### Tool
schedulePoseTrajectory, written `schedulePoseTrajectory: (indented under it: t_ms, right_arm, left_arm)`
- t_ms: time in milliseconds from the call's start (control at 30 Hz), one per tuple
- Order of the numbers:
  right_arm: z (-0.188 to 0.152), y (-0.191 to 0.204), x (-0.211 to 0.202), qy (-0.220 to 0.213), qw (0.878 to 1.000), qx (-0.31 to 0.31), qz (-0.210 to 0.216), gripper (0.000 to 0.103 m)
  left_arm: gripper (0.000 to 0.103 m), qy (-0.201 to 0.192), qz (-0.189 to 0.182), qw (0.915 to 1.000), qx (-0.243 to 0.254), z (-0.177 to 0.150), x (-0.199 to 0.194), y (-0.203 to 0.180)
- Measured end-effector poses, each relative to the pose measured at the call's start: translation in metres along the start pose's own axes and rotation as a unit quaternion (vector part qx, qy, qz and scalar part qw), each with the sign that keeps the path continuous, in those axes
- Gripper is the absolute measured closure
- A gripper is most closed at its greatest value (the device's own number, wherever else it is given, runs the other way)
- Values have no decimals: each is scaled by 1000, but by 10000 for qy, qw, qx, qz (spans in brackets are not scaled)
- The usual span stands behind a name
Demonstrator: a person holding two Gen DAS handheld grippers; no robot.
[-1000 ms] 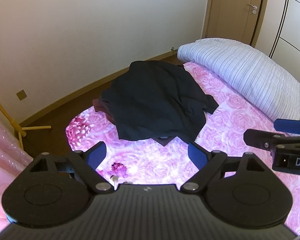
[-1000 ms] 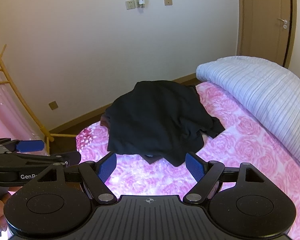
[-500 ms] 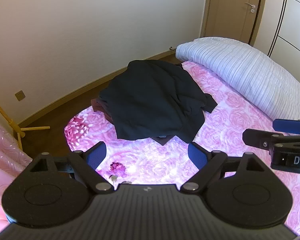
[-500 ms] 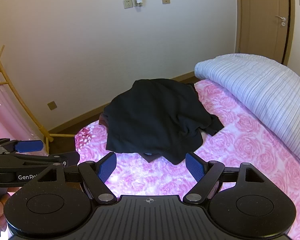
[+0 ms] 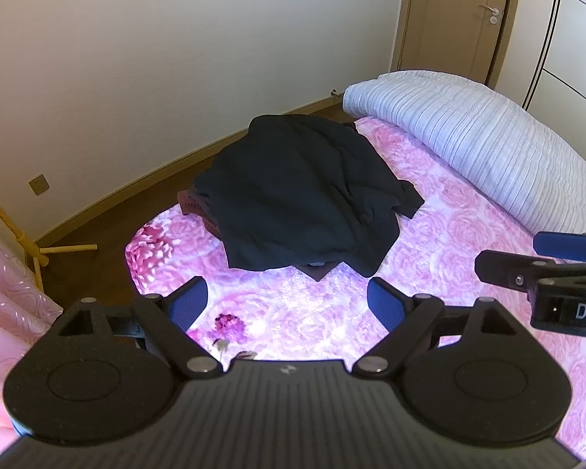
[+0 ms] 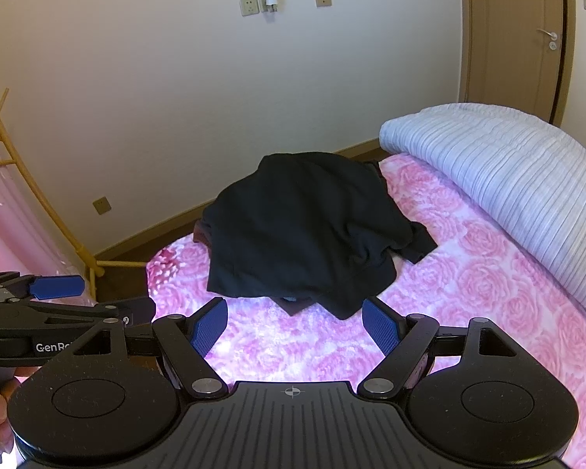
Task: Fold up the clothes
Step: 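Move both grippers toward the crumpled black sweatshirt on the bed, then grasp the black sweatshirt with the right gripper while the left gripper grasps it too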
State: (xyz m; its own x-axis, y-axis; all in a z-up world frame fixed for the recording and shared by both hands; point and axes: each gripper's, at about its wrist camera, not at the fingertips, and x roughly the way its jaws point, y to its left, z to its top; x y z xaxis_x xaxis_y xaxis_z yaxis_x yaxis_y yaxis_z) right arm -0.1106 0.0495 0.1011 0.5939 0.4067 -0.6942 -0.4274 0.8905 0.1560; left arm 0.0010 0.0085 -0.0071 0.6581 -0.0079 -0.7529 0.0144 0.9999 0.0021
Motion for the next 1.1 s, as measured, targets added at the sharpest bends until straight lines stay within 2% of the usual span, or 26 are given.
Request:
schedulePoseTrajectory:
  t_ms: [533,867,967,1100]
  right_arm:
    - [-7,-6,-1,71,9999,60,76,24]
    - [-11,-23,-1,88,9998,82,182,24]
    - [-12,-29,6,95,9998,44,140,24]
    - [-7,-31,31,171,9998,-101,42,24]
  left_arm:
    - [16,48,109,9999,43,-7,-3,-4]
    - [16,-166,194,9996,156,-12,-7,4]
    - [16,-216,237,9988,364,-10,3,16]
    - [14,-162,158,9970,746,4,39,38]
